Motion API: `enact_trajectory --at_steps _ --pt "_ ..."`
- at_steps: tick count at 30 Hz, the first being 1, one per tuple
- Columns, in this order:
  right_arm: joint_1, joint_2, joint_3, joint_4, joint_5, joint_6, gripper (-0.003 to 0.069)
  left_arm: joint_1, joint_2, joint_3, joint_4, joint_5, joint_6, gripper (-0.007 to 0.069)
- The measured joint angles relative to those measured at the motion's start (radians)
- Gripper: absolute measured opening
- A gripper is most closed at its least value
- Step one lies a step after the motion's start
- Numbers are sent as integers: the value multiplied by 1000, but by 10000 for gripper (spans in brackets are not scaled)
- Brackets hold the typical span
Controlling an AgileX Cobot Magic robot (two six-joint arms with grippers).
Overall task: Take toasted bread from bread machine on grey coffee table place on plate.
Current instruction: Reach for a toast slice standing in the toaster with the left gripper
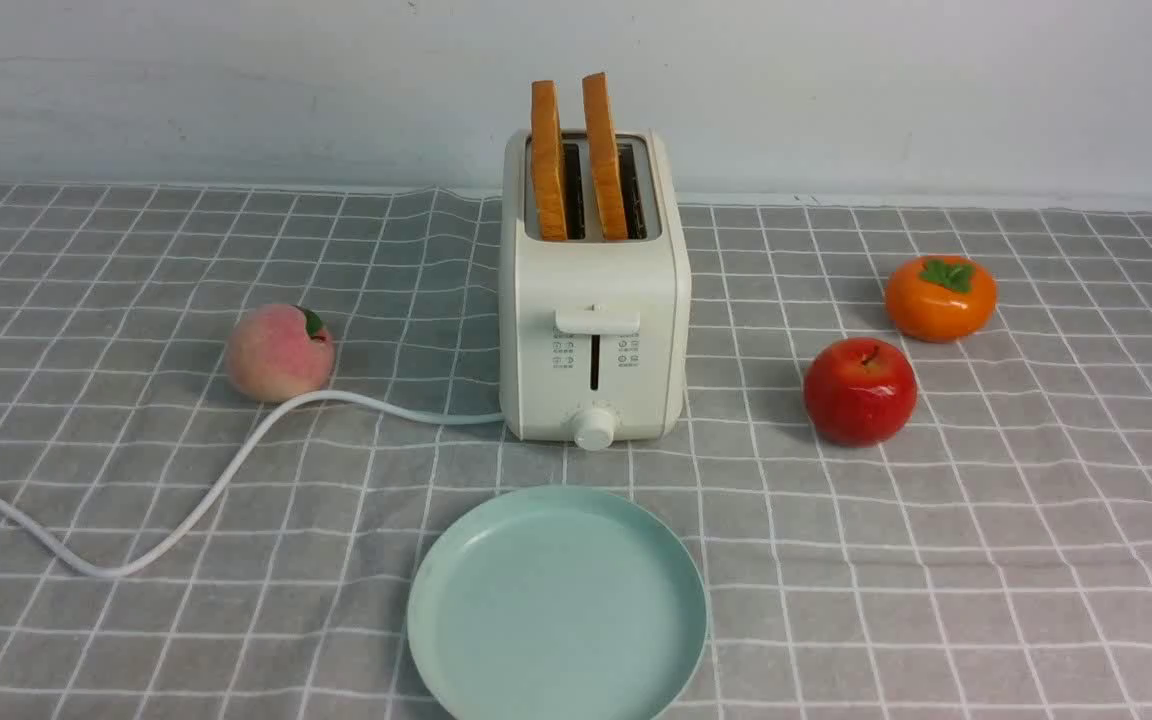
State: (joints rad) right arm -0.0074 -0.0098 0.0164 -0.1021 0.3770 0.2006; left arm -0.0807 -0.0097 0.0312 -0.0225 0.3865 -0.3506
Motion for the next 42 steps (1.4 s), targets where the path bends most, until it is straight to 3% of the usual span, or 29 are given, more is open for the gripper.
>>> enact_trajectory --at_steps 34,38,42 --pt "0 0 0 -1 0 0 240 0 0 0 9 -24 0 237" --pt "0 0 2 34 -22 17 240 0 0 0 -82 -140 -59 237" --pt "0 0 8 221 -186 126 240 0 0 0 -242 -269 -147 237"
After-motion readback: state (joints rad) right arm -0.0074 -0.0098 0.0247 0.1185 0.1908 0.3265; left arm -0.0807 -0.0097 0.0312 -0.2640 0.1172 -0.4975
